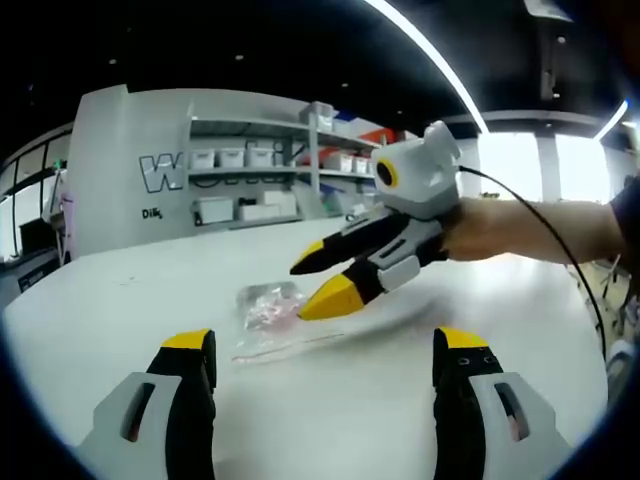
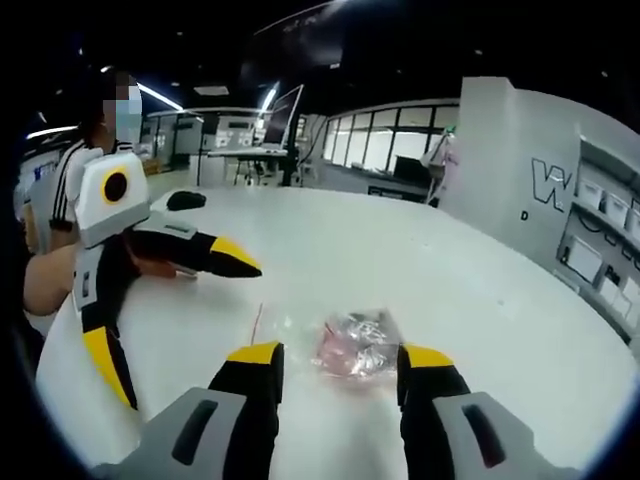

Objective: Open the resealable bag by pulling the two sides of the seal apart until the entire bag opening is separated and visibly accessible.

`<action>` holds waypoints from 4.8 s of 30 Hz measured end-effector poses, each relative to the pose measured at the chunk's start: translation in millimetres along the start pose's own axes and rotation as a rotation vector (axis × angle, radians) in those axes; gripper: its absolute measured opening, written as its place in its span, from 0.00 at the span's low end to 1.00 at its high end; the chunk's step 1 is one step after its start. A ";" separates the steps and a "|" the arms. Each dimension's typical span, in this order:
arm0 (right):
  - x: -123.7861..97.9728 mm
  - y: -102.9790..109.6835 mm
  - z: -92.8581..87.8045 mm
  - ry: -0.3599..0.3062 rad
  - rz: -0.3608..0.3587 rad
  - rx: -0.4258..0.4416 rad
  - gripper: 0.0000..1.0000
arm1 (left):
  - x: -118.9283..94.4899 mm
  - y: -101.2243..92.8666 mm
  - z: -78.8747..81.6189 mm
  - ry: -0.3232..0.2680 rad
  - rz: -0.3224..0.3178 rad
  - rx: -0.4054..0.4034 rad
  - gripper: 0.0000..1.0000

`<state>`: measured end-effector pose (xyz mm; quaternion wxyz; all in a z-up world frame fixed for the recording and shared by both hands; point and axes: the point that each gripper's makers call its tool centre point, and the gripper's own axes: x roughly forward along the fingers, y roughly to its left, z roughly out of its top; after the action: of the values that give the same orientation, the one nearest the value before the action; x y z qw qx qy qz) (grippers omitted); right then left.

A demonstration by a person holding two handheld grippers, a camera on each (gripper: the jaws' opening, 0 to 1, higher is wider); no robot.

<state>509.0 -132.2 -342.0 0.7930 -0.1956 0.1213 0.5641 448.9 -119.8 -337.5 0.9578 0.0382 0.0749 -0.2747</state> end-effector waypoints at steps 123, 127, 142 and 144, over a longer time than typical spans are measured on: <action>18.4 -15.4 -5.6 0.030 -0.019 0.209 0.00 | 0.5 -1.9 -0.8 0.005 -0.003 0.003 0.88; 16.9 -13.8 -5.8 0.014 -0.015 0.256 0.00 | 0.2 -2.0 -1.0 0.005 -0.002 0.002 0.88; 13.1 -9.1 -5.7 -0.018 -0.006 0.369 0.00 | 0.6 -0.5 -2.0 0.005 -0.001 0.001 0.88; 12.4 -8.1 -5.6 -0.020 -0.003 0.377 0.00 | 0.6 -0.5 -2.1 0.006 0.000 0.002 0.88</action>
<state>520.9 -126.5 -350.8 0.8176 -0.0379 0.2168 0.5321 448.9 -120.3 -339.6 0.9575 0.0396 0.0773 -0.2749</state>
